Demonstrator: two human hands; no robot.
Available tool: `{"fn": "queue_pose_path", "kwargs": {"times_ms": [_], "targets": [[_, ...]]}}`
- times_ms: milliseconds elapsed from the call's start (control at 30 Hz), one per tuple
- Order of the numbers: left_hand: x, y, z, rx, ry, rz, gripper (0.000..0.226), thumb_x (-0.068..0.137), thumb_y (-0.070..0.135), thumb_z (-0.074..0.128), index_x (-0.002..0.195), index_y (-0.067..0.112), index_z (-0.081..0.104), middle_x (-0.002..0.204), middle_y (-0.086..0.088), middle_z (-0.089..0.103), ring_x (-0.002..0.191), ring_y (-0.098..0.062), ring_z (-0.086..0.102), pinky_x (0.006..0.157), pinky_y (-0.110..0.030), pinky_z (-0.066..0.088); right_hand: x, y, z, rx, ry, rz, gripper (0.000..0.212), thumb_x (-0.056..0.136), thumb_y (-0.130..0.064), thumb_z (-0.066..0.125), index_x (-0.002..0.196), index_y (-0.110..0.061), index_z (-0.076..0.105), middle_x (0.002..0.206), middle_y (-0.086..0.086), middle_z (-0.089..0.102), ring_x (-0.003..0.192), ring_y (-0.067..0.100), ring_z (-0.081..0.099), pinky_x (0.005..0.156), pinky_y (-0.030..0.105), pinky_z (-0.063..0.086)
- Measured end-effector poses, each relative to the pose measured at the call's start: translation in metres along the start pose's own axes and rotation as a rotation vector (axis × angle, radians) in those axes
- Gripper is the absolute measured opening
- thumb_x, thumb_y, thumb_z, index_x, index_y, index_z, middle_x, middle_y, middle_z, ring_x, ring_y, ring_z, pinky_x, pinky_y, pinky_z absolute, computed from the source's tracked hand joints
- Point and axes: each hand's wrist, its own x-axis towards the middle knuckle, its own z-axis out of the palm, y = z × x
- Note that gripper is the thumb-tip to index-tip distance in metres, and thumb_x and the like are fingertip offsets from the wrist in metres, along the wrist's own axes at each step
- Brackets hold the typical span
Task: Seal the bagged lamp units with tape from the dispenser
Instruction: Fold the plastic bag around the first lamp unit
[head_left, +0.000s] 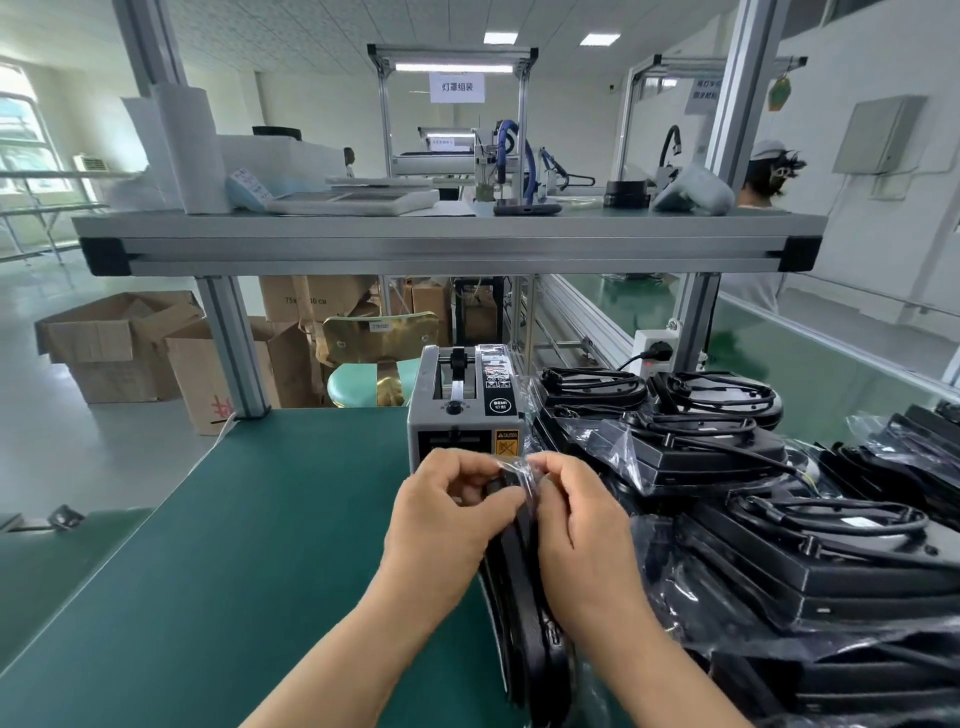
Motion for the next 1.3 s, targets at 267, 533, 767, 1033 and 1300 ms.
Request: {"fn": "queue_pose_path", "kwargs": {"times_ms": [267,533,767,1033,1300], "targets": [[-0.055,0.003,-0.024,0.16,-0.011,0.649,0.023,0.078,0.033,0.076,0.099,0.025,0.071,0.098,0.014,0.06,0.082,-0.012,0.063,0.074,-0.016,0.049,-0.048,-0.035,-0.035,0.28,-0.062,-0.063,0.034,0.088,-0.05,0.05,0.114,-0.032,0.063,0.112,-0.009,0.065,0.107,0.015,0.063,0.085,0.02,0.048],[-0.088,0.012,-0.014,0.332,0.024,0.826,0.035,0.077,0.033,0.073,0.111,0.034,0.066,0.112,0.014,0.055,0.097,-0.013,0.064,0.08,-0.026,0.054,-0.016,-0.065,-0.082,0.339,-0.571,0.408,0.069,0.057,-0.079,0.068,0.117,-0.044,0.062,0.119,-0.02,0.069,0.111,-0.003,0.063,0.102,0.03,0.045],[-0.085,0.016,-0.01,0.132,-0.044,0.599,0.04,0.076,0.031,0.069,0.116,0.037,0.067,0.129,0.014,0.06,0.122,-0.011,0.059,0.096,-0.011,0.042,-0.035,-0.068,-0.053,0.533,-0.391,0.382,0.061,0.079,-0.059,0.068,0.136,-0.04,0.054,0.131,-0.021,0.061,0.119,-0.009,0.056,0.103,0.022,0.045],[-0.09,-0.002,-0.017,0.221,-0.074,0.771,0.023,0.077,0.015,0.074,0.098,0.025,0.074,0.123,0.011,0.055,0.097,-0.006,0.066,0.075,-0.019,0.054,-0.038,-0.067,-0.042,0.181,-0.265,0.329,0.053,0.056,-0.062,0.071,0.102,-0.044,0.052,0.101,-0.018,0.064,0.092,-0.006,0.062,0.073,0.01,0.047],[-0.085,-0.01,-0.021,0.19,-0.075,0.801,0.023,0.078,0.023,0.075,0.099,0.031,0.07,0.122,0.012,0.055,0.098,-0.01,0.065,0.076,-0.022,0.055,-0.021,-0.063,-0.044,-0.014,-0.211,0.22,0.025,0.095,-0.034,0.054,0.076,-0.018,0.052,0.071,-0.007,0.054,0.058,0.001,0.046,0.06,0.019,0.043]]}}
